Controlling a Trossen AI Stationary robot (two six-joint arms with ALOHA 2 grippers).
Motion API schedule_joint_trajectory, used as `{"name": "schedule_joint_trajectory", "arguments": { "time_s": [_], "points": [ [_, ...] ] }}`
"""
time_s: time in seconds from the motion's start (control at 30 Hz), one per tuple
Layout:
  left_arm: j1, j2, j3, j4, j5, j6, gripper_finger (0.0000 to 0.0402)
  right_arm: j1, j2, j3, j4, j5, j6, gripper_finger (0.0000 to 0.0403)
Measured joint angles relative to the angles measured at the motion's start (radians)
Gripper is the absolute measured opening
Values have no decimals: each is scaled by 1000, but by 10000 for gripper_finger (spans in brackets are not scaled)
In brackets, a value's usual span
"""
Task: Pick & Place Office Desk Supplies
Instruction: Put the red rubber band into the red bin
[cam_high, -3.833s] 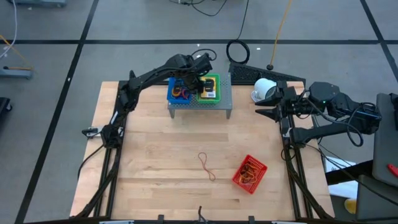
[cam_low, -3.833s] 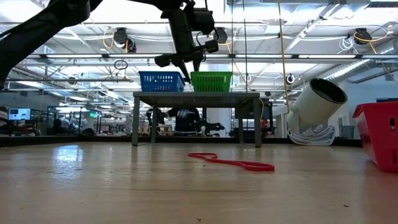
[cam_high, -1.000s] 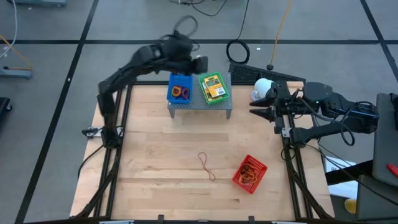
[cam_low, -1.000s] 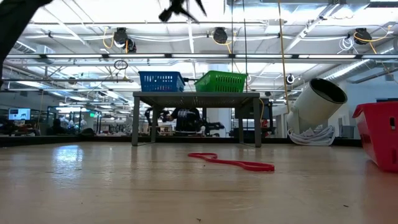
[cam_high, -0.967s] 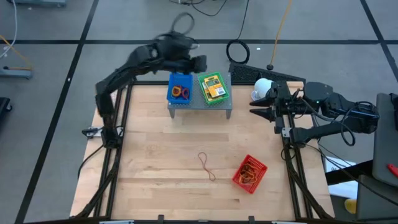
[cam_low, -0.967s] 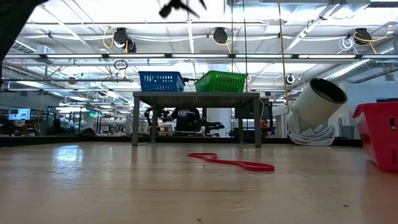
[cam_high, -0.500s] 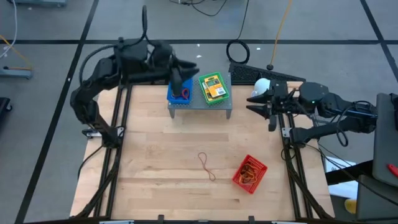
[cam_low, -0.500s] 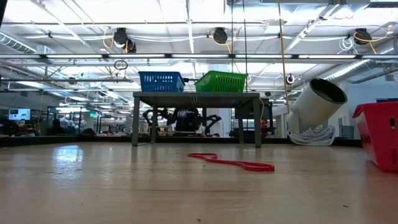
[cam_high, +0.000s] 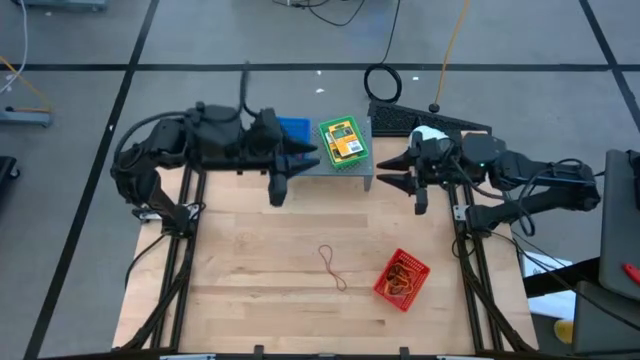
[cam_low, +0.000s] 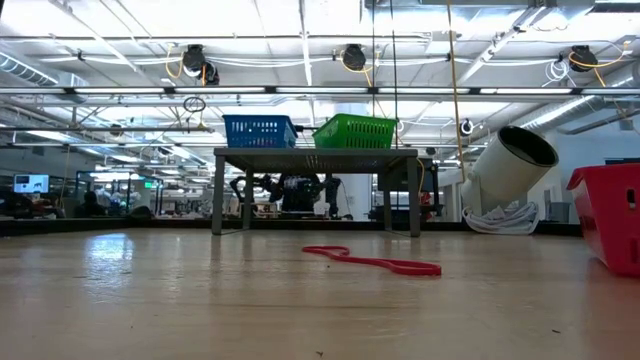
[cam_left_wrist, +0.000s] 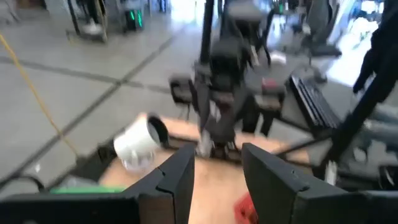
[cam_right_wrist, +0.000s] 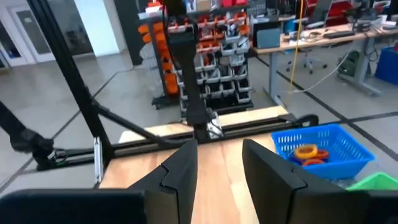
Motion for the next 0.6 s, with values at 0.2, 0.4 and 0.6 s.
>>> {"name": "schedule_joint_trajectory", "arguments": {
  "time_s": [0.2, 0.4, 0.6],
  "points": [
    [-53, -1, -47, -17, -112, -36, 140, 29, 102, 51, 27, -82, 6, 121],
    [-99, -112, -191, 39, -149, -13, 141, 95, 311, 263, -134, -80, -59, 121],
    [-132, -302, -654, 475, -61, 3, 141, 118, 514, 520, -355, -48, -74, 121]
  ]
}}
